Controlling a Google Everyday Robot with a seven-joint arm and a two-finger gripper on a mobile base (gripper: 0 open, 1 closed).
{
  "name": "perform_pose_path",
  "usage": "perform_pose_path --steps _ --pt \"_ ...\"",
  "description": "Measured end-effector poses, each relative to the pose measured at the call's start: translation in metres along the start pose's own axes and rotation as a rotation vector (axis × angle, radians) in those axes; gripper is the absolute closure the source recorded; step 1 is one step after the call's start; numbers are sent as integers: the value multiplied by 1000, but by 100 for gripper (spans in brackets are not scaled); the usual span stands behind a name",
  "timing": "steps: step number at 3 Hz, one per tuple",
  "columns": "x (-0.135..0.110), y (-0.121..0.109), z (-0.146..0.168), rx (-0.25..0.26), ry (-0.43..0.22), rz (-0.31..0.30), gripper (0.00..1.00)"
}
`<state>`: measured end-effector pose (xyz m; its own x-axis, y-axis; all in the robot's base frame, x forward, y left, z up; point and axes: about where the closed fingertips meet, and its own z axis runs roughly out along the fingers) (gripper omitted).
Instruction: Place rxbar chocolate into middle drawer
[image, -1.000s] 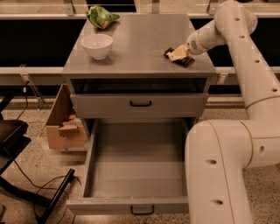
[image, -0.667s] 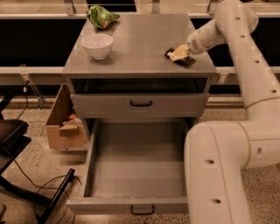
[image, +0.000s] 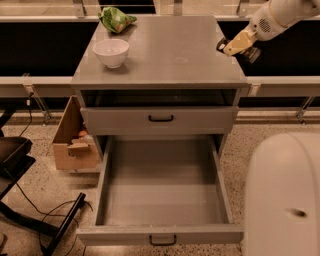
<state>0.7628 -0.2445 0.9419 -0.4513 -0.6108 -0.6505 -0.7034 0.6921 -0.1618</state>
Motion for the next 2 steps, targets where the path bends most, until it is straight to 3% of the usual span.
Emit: perform_pose_path --steps 1,2 --pt "5 6 -66 69 -7 -48 100" --pt "4 16 -151 195 -103 -85 100"
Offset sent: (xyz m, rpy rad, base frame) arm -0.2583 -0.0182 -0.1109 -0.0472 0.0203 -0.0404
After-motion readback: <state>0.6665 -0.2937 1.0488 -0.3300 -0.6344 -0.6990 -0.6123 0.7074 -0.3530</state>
